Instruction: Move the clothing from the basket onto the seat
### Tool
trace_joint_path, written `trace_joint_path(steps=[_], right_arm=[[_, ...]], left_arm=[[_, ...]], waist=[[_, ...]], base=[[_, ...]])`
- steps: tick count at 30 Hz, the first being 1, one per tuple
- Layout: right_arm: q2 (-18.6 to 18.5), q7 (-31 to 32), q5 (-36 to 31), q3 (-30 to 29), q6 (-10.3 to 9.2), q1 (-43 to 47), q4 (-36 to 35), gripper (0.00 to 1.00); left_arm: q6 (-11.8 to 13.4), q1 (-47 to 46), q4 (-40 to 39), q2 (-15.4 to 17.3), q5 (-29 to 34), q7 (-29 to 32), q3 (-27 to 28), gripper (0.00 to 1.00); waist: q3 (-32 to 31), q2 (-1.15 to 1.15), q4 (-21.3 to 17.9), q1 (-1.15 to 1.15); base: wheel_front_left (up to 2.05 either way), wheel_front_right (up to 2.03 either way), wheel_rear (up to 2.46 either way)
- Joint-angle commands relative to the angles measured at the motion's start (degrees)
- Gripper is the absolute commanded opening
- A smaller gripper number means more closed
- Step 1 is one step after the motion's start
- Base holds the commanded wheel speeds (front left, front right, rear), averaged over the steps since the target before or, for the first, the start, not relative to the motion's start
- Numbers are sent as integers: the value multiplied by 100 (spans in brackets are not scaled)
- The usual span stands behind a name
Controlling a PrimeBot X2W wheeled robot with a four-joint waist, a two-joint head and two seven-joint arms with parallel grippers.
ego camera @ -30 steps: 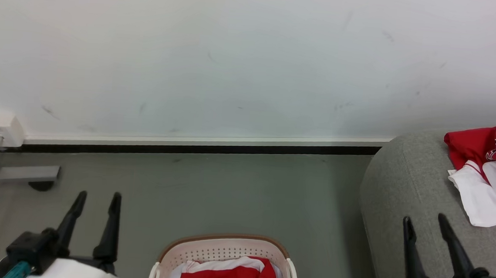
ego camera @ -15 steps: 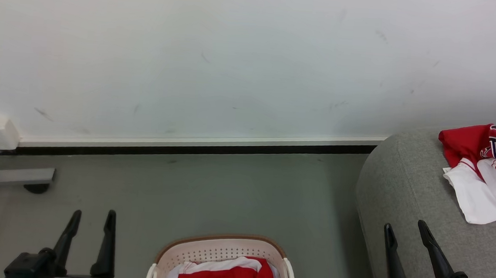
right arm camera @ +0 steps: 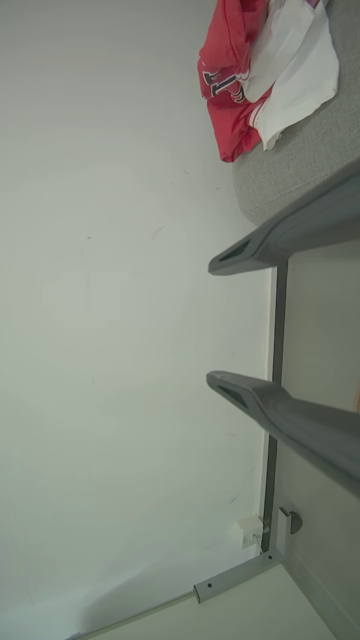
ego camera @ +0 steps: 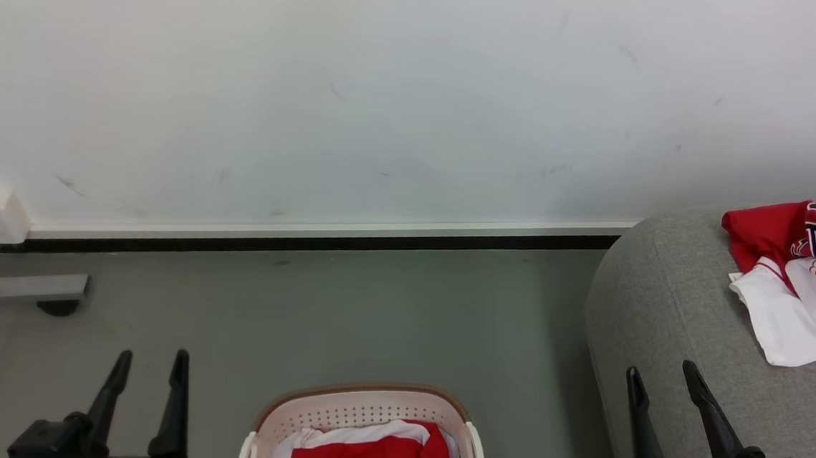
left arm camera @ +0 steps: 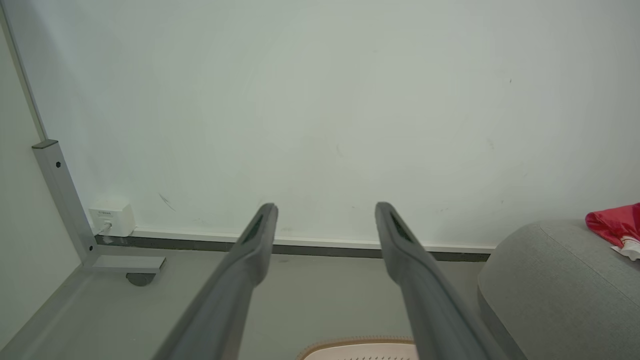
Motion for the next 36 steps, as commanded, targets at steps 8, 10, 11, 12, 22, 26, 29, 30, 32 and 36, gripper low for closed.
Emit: trace_joint_path(steps=[8,10,11,12,22,26,29,30,32,36], right_arm=[[0,-18,37,29,-13,-79,-37,100],[0,-18,37,23,-13,-85,-37,100],[0,-18,34,13,-13,-91,-37,100],[-1,-18,30,3,-13,-100,-41,100],[-1,-10,-31,-68,-13,-297,-85,100],[-1,-10,-61,-122,-13,-475,-117,100],[0,-10,-38,-174,-13,-600,-167,100],[1,-10,-27,-183,-13,-648,-181,100],[1,-10,-17,-183,-13,-737,-210,100],[0,-10,21,-167,-13,-930,-275,100]], left_arm=[[-40,-28,11,-33,80,-4,58,100],[-38,-44,4,-36,88,-5,47,100],[-39,-49,-5,-26,86,-5,26,100],[-39,-60,-4,-6,73,-5,7,100],[-41,-334,217,205,-115,-5,-458,100],[-40,-590,517,352,-243,-5,-782,100],[-40,-794,819,464,-298,-5,-1027,100],[-41,-879,948,525,-332,-5,-1116,100],[-41,-1068,1186,613,-416,-4,-1298,100],[-29,-1474,1651,828,-623,98,-1713,100]], waist=[[30,0,-68,0],[47,0,-91,0],[62,0,-108,0],[80,0,-125,0],[448,0,-349,0],[682,0,-488,0],[887,0,-599,0],[962,0,-636,0],[1115,0,-715,0],[1443,0,-867,0]], base=[[0,0,0],[0,0,0],[0,0,0],[0,0,0],[0,0,0],[0,0,0],[0,0,0],[0,0,0],[0,0,0],[0,0,0]])
